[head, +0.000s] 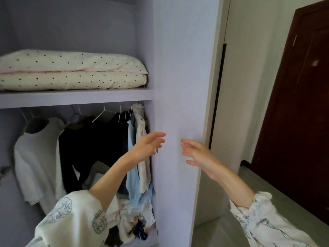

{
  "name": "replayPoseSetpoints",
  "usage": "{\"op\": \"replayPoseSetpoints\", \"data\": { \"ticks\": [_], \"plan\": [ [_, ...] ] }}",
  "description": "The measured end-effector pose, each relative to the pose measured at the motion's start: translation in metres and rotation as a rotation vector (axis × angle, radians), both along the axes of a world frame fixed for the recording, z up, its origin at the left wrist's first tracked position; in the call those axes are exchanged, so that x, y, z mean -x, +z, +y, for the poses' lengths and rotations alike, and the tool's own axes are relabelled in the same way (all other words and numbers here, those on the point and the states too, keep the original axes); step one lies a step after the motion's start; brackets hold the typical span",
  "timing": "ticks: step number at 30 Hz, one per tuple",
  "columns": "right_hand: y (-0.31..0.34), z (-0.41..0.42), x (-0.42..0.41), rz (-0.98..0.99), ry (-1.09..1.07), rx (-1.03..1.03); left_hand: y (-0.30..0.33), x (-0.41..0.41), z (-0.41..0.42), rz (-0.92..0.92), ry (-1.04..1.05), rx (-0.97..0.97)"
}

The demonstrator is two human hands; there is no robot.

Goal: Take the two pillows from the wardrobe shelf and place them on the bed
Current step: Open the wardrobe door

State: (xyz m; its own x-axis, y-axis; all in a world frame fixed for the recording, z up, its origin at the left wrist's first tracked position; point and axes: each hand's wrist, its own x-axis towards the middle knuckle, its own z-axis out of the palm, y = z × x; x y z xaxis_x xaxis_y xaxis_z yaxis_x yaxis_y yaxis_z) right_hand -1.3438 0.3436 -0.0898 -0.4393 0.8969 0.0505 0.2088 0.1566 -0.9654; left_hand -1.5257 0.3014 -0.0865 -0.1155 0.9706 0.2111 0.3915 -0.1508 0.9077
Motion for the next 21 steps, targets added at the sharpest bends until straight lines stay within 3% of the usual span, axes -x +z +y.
{"op": "replayPoseSetpoints", "data": {
  "ticks": [8,15,21],
  "plan": [
    [0.023,0.020,0.101,-0.045,0.084,-0.102,0.007,0.088,-0.003,0.254,0.115,-0.082],
    [0.047,0.058,0.225,-0.093,0.206,-0.331,0.024,0.227,0.001,0.328,0.256,-0.112],
    [0.085,0.104,0.315,-0.068,0.153,-0.508,0.074,0.330,0.022,0.418,0.341,-0.210]
  ]
}}
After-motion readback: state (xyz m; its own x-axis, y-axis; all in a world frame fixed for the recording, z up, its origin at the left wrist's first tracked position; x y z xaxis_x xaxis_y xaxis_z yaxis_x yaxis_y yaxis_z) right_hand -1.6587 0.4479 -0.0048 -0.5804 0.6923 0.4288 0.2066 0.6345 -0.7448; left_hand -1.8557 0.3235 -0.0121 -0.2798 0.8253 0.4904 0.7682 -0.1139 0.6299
